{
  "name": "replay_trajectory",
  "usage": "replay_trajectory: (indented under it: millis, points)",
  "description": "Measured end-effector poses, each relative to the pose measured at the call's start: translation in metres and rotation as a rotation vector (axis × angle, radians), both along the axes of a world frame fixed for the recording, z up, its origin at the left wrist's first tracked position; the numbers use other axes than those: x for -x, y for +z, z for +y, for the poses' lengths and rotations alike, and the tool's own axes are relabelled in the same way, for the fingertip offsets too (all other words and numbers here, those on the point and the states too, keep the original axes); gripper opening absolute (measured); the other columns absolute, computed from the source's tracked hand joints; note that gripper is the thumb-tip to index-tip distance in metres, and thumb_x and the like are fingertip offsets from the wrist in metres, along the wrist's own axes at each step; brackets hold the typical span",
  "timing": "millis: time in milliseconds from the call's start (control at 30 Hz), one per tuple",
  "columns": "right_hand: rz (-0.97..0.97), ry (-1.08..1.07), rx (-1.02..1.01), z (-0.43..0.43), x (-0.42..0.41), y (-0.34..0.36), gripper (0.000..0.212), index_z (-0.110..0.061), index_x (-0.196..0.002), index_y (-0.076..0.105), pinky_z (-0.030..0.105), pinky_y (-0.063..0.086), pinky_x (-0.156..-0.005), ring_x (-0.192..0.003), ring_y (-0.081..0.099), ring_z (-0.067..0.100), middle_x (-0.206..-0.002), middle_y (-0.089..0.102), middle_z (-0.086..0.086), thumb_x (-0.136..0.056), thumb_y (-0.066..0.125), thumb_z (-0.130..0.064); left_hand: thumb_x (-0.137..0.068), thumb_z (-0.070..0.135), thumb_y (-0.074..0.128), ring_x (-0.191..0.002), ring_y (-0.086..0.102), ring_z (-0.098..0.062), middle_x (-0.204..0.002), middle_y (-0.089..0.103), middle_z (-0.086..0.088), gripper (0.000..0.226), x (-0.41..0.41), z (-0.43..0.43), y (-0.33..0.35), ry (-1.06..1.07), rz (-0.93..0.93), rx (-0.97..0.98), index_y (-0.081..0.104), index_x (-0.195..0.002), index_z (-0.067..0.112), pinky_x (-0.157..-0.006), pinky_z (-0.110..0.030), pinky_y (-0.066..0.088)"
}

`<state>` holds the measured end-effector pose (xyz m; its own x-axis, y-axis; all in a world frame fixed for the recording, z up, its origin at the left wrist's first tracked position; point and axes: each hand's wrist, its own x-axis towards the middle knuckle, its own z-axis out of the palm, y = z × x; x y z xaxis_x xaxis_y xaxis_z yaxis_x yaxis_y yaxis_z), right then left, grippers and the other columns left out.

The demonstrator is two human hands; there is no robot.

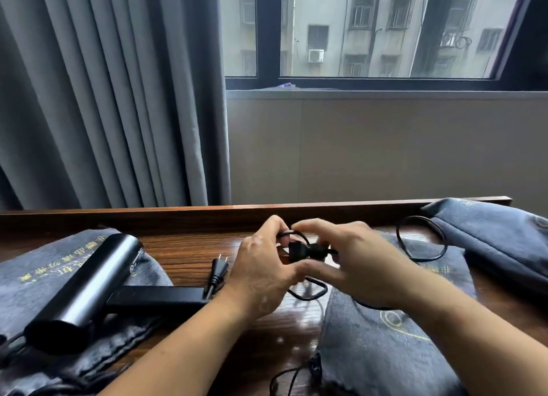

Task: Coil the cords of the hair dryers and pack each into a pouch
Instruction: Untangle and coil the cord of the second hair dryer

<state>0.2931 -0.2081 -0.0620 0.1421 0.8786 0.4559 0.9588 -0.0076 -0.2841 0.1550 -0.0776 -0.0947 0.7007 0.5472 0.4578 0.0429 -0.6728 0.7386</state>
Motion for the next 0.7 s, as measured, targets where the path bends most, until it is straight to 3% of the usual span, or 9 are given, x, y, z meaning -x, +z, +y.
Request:
replay_trajectory:
  millis: [67, 167, 233, 333, 400, 467, 533, 600, 700]
  points:
    - [-0.031, -0.018, -0.08, 0.0, -0.005, 0.008, 0.04, -0.041, -0.115, 0.07, 0.017, 0.049, -0.068, -0.067, 0.056, -0.016, -0.072, 0.064, -0.029, -0.085, 0.058, -0.065, -0.07, 0.031, 0.083, -0.073, 0.067, -0.015, -0.077, 0.071, 0.002, 0.035, 0.001, 0.003, -0.003, -0.021, 0.024, 0.027, 0.055, -0.091, 0.028, -0.07, -0.036, 0.055]
    - [-0.021, -0.188, -0.103, -0.018, -0.035, 0.023, 0.031, -0.042, -0.083, 0.078, 0.019, 0.048, -0.061, -0.062, 0.063, -0.004, -0.067, 0.069, -0.027, -0.084, 0.053, -0.062, -0.07, 0.02, 0.069, -0.074, 0.065, -0.011, -0.083, 0.072, 0.009, 0.021, 0.0, 0.013, -0.006, 0.017, 0.005, 0.127, 0.058, -0.085, 0.029, -0.073, -0.04, 0.055]
    - [-0.116, -0.389, 0.025, -0.033, -0.052, 0.026, 0.032, -0.034, -0.066, 0.073, 0.022, 0.042, -0.052, -0.051, 0.054, 0.008, -0.051, 0.059, -0.015, -0.08, 0.055, -0.056, -0.066, 0.028, 0.062, -0.075, 0.065, -0.012, -0.086, 0.074, 0.01, 0.014, -0.002, 0.015, -0.005, 0.027, -0.04, 0.24, 0.059, -0.079, 0.033, -0.073, -0.042, 0.055]
    - [-0.1, -0.573, 0.292, -0.038, -0.064, 0.021, 0.025, -0.027, -0.061, 0.07, 0.027, 0.05, -0.05, -0.049, 0.055, 0.008, -0.048, 0.061, -0.007, -0.079, 0.064, -0.043, -0.066, 0.029, 0.052, -0.085, 0.07, -0.021, -0.086, 0.077, 0.006, 0.018, -0.004, 0.015, -0.005, -0.007, -0.07, 0.317, 0.06, -0.082, 0.026, -0.082, -0.053, 0.057]
    - [0.015, -0.577, 0.41, -0.039, -0.064, 0.022, 0.018, -0.025, -0.064, 0.07, 0.028, 0.052, -0.048, -0.05, 0.06, 0.009, -0.054, 0.067, -0.007, -0.076, 0.068, -0.039, -0.072, 0.018, 0.047, -0.084, 0.069, -0.019, -0.085, 0.077, 0.003, 0.018, -0.003, 0.012, -0.004, -0.041, -0.093, 0.35, 0.059, -0.085, 0.014, -0.083, -0.051, 0.057]
    - [0.079, -0.552, 0.591, -0.043, -0.06, 0.025, 0.01, -0.027, -0.071, 0.071, 0.024, 0.048, -0.046, -0.056, 0.064, 0.008, -0.063, 0.07, -0.007, -0.071, 0.074, -0.037, -0.074, 0.015, 0.047, -0.088, 0.068, -0.027, -0.086, 0.076, -0.001, 0.018, 0.0, 0.011, -0.003, -0.074, -0.098, 0.36, 0.062, -0.082, 0.016, -0.084, -0.052, 0.055]
    - [0.046, -0.526, 0.719, -0.042, -0.054, 0.022, 0.017, -0.03, -0.08, 0.069, 0.022, 0.048, -0.052, -0.067, 0.066, 0.009, -0.075, 0.07, -0.009, -0.068, 0.077, -0.039, -0.073, 0.015, 0.049, -0.093, 0.065, -0.033, -0.087, 0.076, -0.002, 0.02, 0.003, 0.01, 0.0, -0.11, -0.069, 0.33, 0.066, -0.08, 0.022, -0.087, -0.055, 0.053]
    - [-0.076, -0.452, 0.583, -0.033, -0.047, 0.015, 0.026, -0.032, -0.095, 0.066, 0.02, 0.048, -0.072, -0.09, 0.065, 0.011, -0.093, 0.067, -0.015, -0.071, 0.073, -0.039, -0.072, 0.024, 0.051, -0.092, 0.066, -0.027, -0.086, 0.076, 0.002, 0.017, 0.003, 0.009, 0.002, -0.139, -0.023, 0.276, 0.067, -0.078, 0.025, -0.088, -0.053, 0.053]
    - [-0.001, -0.202, 0.364, -0.009, -0.029, -0.003, 0.059, -0.033, -0.141, 0.05, 0.012, 0.03, -0.102, -0.131, 0.046, 0.006, -0.138, 0.054, -0.016, -0.085, 0.069, -0.03, -0.069, 0.044, 0.05, -0.081, 0.064, -0.026, -0.079, 0.071, -0.003, 0.027, 0.004, 0.003, 0.005, -0.165, 0.03, 0.142, 0.066, -0.079, 0.025, -0.079, -0.048, 0.051]
